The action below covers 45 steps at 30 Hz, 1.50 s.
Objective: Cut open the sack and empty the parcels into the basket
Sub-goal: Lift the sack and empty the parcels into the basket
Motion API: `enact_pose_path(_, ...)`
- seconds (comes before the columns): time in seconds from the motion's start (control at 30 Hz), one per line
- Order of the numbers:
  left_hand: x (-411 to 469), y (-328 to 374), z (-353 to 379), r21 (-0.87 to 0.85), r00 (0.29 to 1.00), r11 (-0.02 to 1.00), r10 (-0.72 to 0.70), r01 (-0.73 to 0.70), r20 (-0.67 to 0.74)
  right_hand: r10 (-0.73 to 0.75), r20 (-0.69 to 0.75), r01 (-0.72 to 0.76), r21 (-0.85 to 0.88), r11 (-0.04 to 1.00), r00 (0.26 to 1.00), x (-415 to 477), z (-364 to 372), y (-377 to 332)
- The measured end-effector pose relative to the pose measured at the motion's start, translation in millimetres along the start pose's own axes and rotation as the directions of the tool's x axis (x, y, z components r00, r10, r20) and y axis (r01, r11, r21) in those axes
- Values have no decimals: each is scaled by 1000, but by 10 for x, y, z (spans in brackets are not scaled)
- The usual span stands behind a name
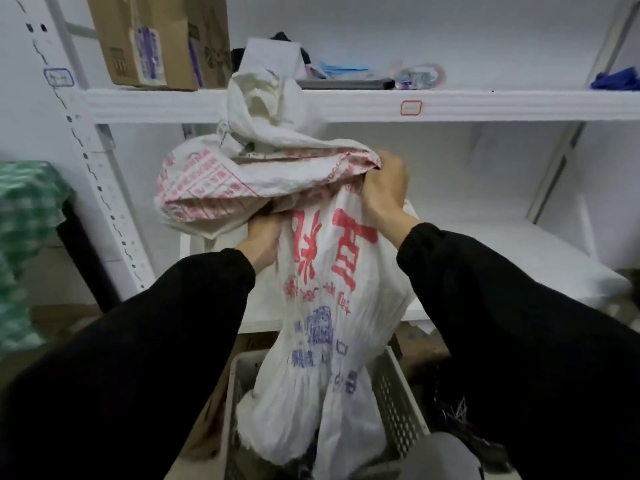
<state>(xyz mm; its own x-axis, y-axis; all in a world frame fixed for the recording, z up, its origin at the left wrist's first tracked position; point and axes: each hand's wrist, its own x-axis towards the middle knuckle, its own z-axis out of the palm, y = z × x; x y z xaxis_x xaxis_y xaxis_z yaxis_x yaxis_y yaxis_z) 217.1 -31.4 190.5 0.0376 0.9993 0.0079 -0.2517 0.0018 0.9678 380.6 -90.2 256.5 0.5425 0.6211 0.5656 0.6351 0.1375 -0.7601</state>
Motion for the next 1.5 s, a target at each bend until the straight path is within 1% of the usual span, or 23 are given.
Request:
enact_pose_path(0.07,-124,-145,-73,25,998,999,-45,44,35,3,119,10,-109,994,993,-123,47,198)
enact_pose_path(0.13,-218,-207,-140,27,995,996,-86,85,46,32,149,-11,-141,990,988,-102,3,251)
enact_pose_path(0.17,-255,-164,-133,0,993,994,-105,105,46,37,94,-28,-102,994,995,-32,-18,191)
enact_pose_path(0.23,-232,10,-128,-65,992,993,-99,104,77,-46,-65,49,44,998,997,77,-38,2)
enact_pose_path(0.27,-218,72,-83,-33,994,998,-58,61,89,-75,-74,82,91,992,994,28,-20,-51)
enact_pose_path(0.33,-305,89,-24,47,998,998,31,-34,46,-139,27,136,95,986,990,-204,133,113)
enact_pose_path(0.37,-320,1,-64,51,1000,998,23,-23,-5,-144,90,140,52,989,985,-355,213,261)
enact_pose_path(0.47,-294,-252,-187,-54,992,995,-87,82,-95,-48,136,47,8,999,990,-356,186,367)
enact_pose_path(0.53,-244,-196,-192,-107,985,979,-175,174,5,-78,78,72,80,994,994,-107,112,214)
enact_pose_path(0.57,-173,-185,-185,-113,983,977,-185,182,-17,-94,61,88,84,993,994,-54,102,183)
enact_pose_path(0.6,-160,-153,-198,-132,987,979,-161,155,-31,-88,66,84,65,994,994,-60,121,212)
enact_pose_path(0.67,-257,-126,-128,-81,998,995,59,-59,-5,-44,176,52,-39,998,983,-200,206,409)
enact_pose_path(0.73,-282,-132,-131,-14,999,999,38,-38,-27,7,214,6,-63,998,977,-284,188,451)
enact_pose_path(0.8,-260,-142,-153,-6,999,999,-40,40,17,8,121,-12,28,1000,993,-200,161,343)
enact_pose_path(0.83,-286,-142,-141,24,1000,1000,-12,12,-1,-19,104,14,48,999,994,-176,147,296)
enact_pose_path(0.9,-255,-114,-125,47,1000,999,-10,10,-14,-42,196,51,-42,998,980,-174,125,326)
enact_pose_path(0.97,-262,-85,-156,129,999,991,-48,48,-1,2,281,34,-125,992,960,-186,90,398)
enact_pose_path(1.03,-312,-45,-213,241,998,971,-10,-4,59,20,206,2,-108,994,978,-146,71,355)
enact_pose_path(1.07,-236,-75,-248,234,998,972,24,-39,64,3,205,20,-111,994,979,-133,72,316)
enact_pose_path(1.17,-189,-103,-300,336,994,941,13,-47,105,-6,409,74,-150,986,912,-192,27,277)
enact_pose_path(1.27,-77,-144,-393,231,998,971,67,-65,1,10,348,2,-34,999,937,-174,-19,315)
enact_pose_path(1.37,-69,-230,-386,163,993,980,118,-115,-7,36,517,-72,50,996,855,-263,68,357)
enact_pose_path(1.5,-94,-241,-304,82,1000,996,21,-22,20,86,726,-262,133,956,682,-200,173,413)
